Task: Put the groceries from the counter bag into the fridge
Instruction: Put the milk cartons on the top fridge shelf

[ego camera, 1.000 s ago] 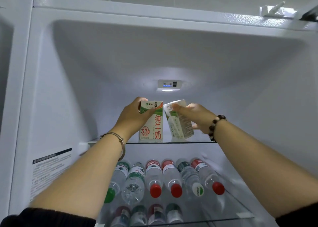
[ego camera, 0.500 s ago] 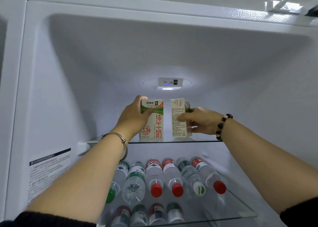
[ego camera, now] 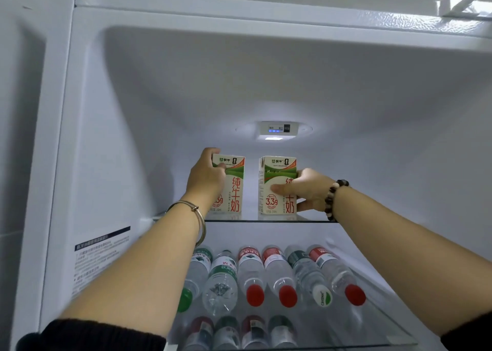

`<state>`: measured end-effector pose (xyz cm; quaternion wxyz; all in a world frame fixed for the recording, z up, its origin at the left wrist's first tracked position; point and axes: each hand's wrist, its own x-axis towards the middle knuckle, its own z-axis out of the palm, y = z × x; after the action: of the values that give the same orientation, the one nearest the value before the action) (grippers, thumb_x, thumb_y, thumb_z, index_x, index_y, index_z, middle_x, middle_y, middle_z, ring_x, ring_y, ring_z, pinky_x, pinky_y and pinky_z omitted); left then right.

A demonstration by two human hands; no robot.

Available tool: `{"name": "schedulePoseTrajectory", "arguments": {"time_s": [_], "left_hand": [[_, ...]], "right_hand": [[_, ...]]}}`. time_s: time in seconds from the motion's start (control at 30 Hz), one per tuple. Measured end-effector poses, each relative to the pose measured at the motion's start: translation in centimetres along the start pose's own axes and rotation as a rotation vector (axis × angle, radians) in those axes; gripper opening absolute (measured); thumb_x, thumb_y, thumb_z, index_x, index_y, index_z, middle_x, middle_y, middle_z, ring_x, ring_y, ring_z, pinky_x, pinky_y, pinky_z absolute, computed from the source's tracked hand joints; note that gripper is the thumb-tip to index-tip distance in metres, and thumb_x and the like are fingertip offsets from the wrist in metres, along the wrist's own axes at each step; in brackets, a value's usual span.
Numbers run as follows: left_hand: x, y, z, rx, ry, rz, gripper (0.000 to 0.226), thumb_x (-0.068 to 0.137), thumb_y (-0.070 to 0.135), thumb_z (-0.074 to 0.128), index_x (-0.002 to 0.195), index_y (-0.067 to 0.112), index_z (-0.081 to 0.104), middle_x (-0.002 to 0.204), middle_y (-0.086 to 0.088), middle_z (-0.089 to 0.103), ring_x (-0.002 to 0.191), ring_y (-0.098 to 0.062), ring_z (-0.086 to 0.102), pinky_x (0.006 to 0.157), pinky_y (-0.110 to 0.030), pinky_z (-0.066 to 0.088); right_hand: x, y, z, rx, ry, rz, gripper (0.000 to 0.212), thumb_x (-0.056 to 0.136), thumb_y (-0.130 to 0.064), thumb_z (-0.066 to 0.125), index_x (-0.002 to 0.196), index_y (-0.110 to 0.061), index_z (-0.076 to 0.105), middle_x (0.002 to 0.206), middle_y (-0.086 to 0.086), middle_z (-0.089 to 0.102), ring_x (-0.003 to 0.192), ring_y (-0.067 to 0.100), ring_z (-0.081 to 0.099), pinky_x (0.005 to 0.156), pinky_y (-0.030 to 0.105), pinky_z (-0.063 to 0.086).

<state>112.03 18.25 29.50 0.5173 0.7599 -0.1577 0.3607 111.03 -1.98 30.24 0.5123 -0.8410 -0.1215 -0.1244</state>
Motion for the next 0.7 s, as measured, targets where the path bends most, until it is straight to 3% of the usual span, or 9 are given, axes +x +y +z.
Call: {"name": "schedulePoseTrajectory", "arguments": {"time_s": [0.1,0.4,0.6,0.7], "left_hand": [[0.0,0.0,-0.5,-0.079,0.021,-0.057,0.030,0.100,0.012,0.035,0.127,0.021,0.044,0.106,-0.002,0.058,0.075,-0.011,0.058,0.056,-0.024,0.045],[-0.2,0.2,-0.9,-0.106,0.099,-0.083,0.032,0.097,0.005,0.032,0.120,0.021,0.048,0.085,0.008,0.057,0.069,-0.009,0.060,0.051,-0.021,0.042],[-0.7,0.8,-0.8,0.023,0.150,-0.021,0.034,0.097,0.011,0.029,0.126,0.020,0.045,0.109,-0.002,0.059,0.072,-0.008,0.059,0.052,-0.020,0.042],[-1.5,1.2,-0.7,0.145,0.264,0.121,0.030,0.096,0.013,0.035,0.120,0.019,0.051,0.124,-0.002,0.054,0.094,-0.016,0.061,0.070,-0.024,0.052]], "right_hand": [[1.0,-0.6,1.8,-0.072,0.025,0.001,0.023,0.084,-0.023,0.068,0.104,-0.015,0.060,0.102,0.005,0.070,0.096,0.024,0.067,0.083,0.043,0.056],[2.0,-2.1,4.1,-0.088,-0.117,-0.022,0.027,0.087,-0.019,0.064,0.111,-0.009,0.059,0.107,0.008,0.069,0.095,0.023,0.066,0.077,0.037,0.056],[1.5,-2.1,4.0,-0.230,-0.086,-0.060,0.030,0.087,-0.031,0.063,0.110,-0.012,0.061,0.109,0.007,0.068,0.099,0.022,0.065,0.082,0.037,0.055],[0.6,-2.3,3.2,-0.414,-0.006,-0.065,0.044,0.087,-0.044,0.060,0.113,-0.009,0.059,0.111,0.008,0.065,0.102,0.023,0.061,0.082,0.036,0.054]]}}
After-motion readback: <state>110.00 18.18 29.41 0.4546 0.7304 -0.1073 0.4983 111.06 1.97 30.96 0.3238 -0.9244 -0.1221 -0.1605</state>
